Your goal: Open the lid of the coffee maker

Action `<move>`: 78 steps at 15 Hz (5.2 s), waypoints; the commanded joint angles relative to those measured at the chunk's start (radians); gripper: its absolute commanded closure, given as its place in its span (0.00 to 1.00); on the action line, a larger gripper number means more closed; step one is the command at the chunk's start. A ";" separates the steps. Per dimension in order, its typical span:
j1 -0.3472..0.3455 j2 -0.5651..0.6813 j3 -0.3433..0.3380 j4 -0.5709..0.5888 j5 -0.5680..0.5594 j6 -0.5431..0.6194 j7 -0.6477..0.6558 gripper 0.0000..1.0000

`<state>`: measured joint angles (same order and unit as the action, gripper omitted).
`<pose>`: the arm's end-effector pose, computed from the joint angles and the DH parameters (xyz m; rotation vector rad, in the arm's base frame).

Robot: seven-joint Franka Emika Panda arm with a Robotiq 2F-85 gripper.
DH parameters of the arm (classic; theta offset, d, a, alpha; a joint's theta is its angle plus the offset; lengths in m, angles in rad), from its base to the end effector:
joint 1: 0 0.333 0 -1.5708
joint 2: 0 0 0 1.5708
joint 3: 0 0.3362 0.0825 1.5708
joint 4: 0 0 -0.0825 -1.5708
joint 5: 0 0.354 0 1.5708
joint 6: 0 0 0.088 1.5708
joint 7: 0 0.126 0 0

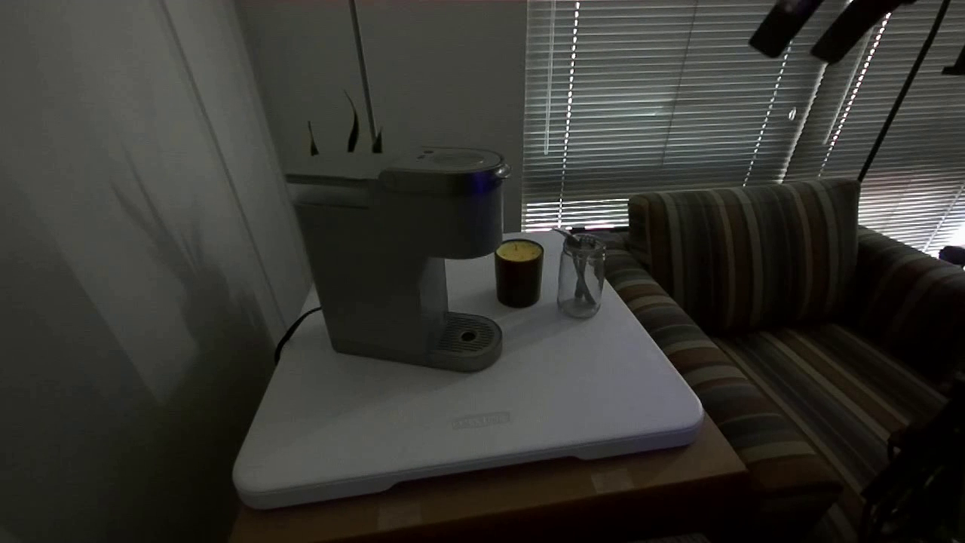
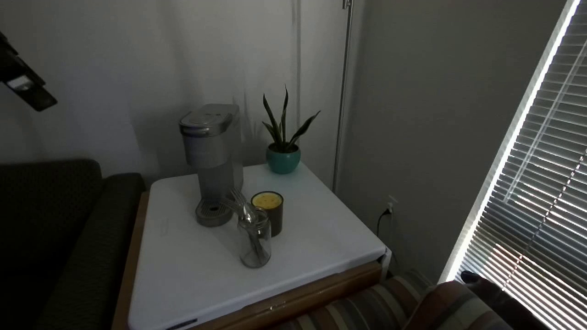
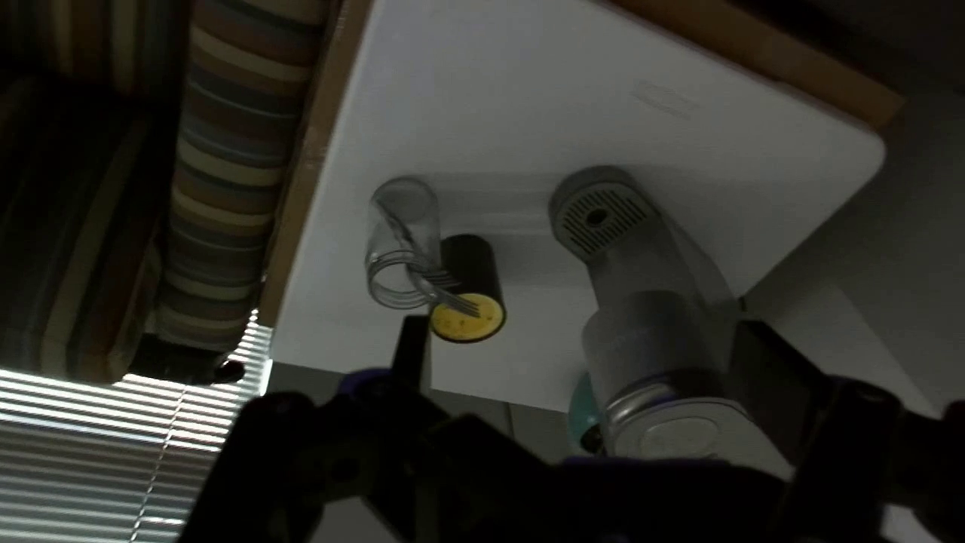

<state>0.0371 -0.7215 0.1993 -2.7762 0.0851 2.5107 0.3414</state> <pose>0.3183 0.0790 0.4694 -2.9967 0.2724 -0.6885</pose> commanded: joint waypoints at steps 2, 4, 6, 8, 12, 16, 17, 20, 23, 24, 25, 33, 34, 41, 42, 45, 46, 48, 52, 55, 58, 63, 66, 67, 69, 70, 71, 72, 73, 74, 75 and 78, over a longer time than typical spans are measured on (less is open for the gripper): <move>0.033 0.053 0.001 0.003 0.054 0.065 0.017 0.00; 0.031 0.050 0.001 0.003 0.052 0.063 0.017 0.00; -0.018 0.046 0.041 0.004 0.020 0.052 0.070 0.00; -0.100 0.078 0.112 0.004 -0.021 0.103 0.203 0.00; -0.166 0.160 0.148 0.011 -0.010 0.124 0.411 0.00; -0.063 0.274 0.014 0.001 0.143 0.235 0.402 0.00; -0.102 0.194 0.071 0.000 0.067 0.156 0.440 0.00; -0.093 0.212 0.055 0.003 0.068 0.167 0.436 0.00; -0.111 0.179 0.104 0.003 -0.023 0.177 0.440 0.00; -0.097 0.199 0.095 0.011 -0.007 0.206 0.448 0.00; -0.057 0.219 0.062 0.011 0.045 0.260 0.433 0.00; 0.284 0.402 -0.239 0.099 0.535 0.532 0.306 0.00; 0.352 0.412 -0.294 0.112 0.607 0.552 0.259 0.00; 0.706 0.411 -0.585 0.156 0.937 0.564 -0.081 0.00; 0.727 0.421 -0.606 0.154 0.948 0.562 -0.121 0.00; 0.753 0.466 -0.647 0.143 0.909 0.552 -0.205 0.00; 0.753 0.487 -0.654 0.139 0.890 0.553 -0.227 0.00; 0.741 0.455 -0.638 0.130 0.889 0.550 -0.197 0.00; 0.742 0.466 -0.636 0.133 0.886 0.551 -0.196 0.00; 0.748 0.498 -0.650 0.136 0.905 0.589 -0.208 0.00; 0.737 0.543 -0.699 0.137 0.915 0.583 -0.220 0.25; 0.754 0.603 -0.770 0.185 0.922 0.558 -0.227 0.55; 0.774 0.625 -0.787 0.229 0.941 0.537 -0.235 0.77; 0.784 0.634 -0.790 0.247 0.950 0.530 -0.239 0.83; 0.806 0.657 -0.788 0.279 0.982 0.520 -0.251 0.97; 0.819 0.669 -0.786 0.295 1.009 0.517 -0.260 1.00; 0.831 0.683 -0.786 0.312 1.039 0.512 -0.269 1.00; 0.840 0.694 -0.786 0.328 1.071 0.506 -0.286 1.00; 0.846 0.711 -0.785 0.344 1.097 0.500 -0.300 1.00; 0.849 0.729 -0.784 0.361 1.123 0.494 -0.318 1.00; 0.850 0.744 -0.783 0.375 1.146 0.488 -0.335 1.00; 0.837 0.792 -0.779 0.410 1.213 0.473 -0.391 1.00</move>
<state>0.8856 0.0055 -0.5704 -2.4209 1.2181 3.0235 0.0266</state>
